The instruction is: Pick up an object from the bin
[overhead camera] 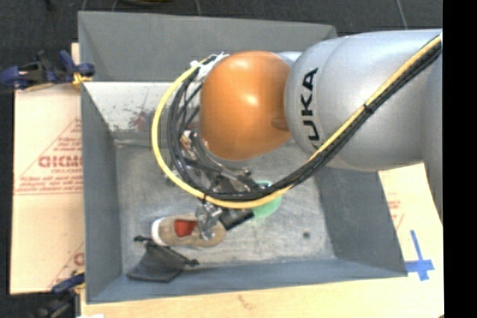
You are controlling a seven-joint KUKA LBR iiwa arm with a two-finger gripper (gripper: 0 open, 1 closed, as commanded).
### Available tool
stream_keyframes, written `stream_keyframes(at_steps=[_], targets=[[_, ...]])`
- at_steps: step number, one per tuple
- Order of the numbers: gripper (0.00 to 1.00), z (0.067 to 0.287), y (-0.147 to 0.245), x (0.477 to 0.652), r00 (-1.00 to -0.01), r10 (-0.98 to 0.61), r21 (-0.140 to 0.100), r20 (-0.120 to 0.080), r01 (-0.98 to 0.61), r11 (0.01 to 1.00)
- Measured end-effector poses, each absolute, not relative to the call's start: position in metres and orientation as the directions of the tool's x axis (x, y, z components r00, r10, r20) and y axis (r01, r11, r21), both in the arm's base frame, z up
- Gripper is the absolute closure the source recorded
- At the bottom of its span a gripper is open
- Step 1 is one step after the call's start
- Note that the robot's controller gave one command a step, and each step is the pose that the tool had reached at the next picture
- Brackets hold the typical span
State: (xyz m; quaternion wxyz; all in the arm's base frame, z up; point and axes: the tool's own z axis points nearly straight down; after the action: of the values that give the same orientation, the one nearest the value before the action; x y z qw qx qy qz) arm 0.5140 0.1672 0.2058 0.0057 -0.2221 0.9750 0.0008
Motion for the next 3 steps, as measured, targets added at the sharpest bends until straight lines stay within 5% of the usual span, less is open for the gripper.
stream_keyframes(at_steps=[1,2,3], targets=[[0.0,0.144,0.17,0.514,-0.857,-0.515,-0.001,-0.008,-0.515,0.857],[1.0,0.079,0.181,0.507,-0.552,-0.834,-0.002,-0.005,-0.834,0.552],[1.0,0.079,0.181,0.507,-0.553,-0.833,-0.002,-0.005,-0.833,0.553]])
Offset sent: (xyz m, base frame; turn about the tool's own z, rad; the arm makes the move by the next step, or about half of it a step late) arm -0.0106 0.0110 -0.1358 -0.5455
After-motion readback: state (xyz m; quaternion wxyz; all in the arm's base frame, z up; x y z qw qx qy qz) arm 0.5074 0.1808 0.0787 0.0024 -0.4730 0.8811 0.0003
